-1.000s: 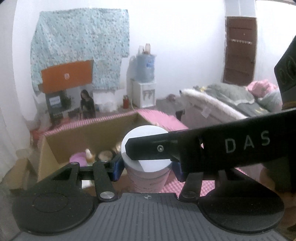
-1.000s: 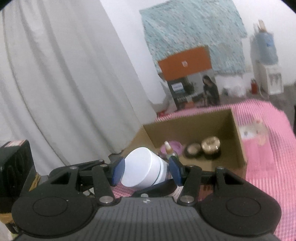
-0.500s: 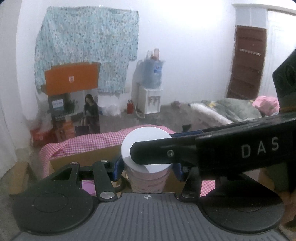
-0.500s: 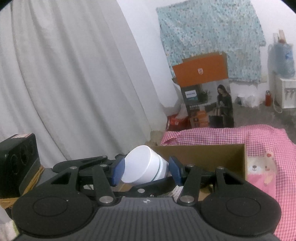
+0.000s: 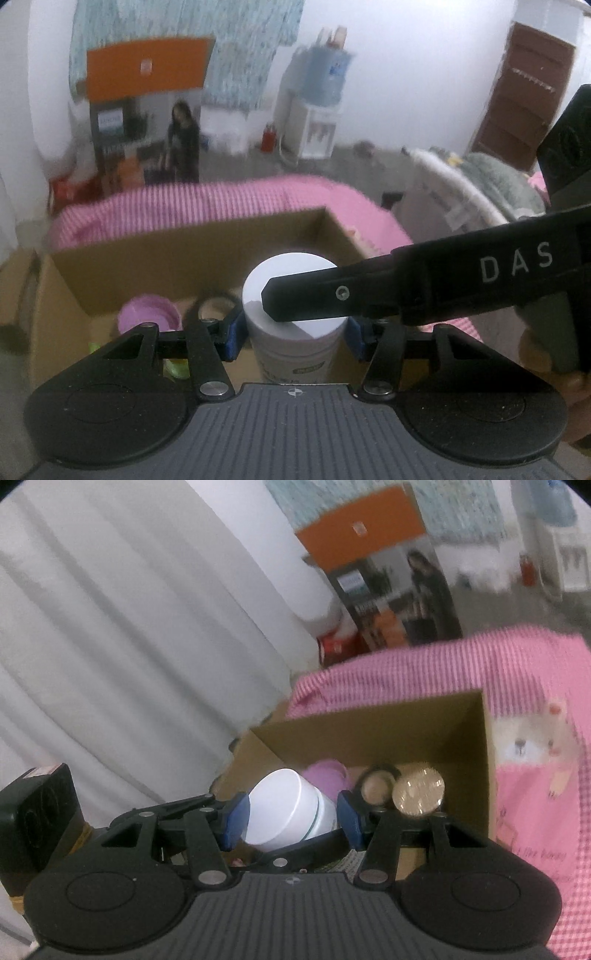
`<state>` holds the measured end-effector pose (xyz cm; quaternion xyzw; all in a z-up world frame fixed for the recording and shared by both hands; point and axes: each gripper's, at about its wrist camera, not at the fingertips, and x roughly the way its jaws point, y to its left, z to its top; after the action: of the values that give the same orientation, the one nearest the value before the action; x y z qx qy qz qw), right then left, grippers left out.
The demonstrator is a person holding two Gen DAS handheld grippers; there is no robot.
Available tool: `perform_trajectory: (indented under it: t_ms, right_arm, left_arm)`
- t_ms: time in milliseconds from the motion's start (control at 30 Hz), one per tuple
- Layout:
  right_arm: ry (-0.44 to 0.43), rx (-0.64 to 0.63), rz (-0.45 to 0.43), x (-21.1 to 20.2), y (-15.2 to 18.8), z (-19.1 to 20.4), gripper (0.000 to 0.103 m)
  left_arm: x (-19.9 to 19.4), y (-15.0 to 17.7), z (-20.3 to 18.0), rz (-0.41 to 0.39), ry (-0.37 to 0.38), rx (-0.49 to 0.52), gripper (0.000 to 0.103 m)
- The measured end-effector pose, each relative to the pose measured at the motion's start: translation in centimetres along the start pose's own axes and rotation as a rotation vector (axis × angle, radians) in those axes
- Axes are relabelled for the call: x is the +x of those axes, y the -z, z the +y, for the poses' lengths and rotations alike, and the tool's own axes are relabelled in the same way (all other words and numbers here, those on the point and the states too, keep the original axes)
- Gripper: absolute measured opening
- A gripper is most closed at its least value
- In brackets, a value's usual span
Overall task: Organize rigid objects
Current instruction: 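Lower the white jar into the box and open the right gripper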
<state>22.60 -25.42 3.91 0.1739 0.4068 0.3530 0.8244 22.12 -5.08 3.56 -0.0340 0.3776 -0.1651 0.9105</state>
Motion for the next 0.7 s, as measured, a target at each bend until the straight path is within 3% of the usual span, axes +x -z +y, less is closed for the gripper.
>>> perform_trajectory:
  t_ms: [300,700]
  right_arm:
    - [0.031,0.042,0.094,3.5,0.5,-3.4,0.056]
    - [0.105,-0.048,0.168,4.5,0.6,-3.2,0.056]
  left_arm:
    - [3.4,0.8,0.7,0.101,0.023,-0.055,0.053]
    - [4.9,1.2,-0.2,0.148,0.042,-0.044,0.053]
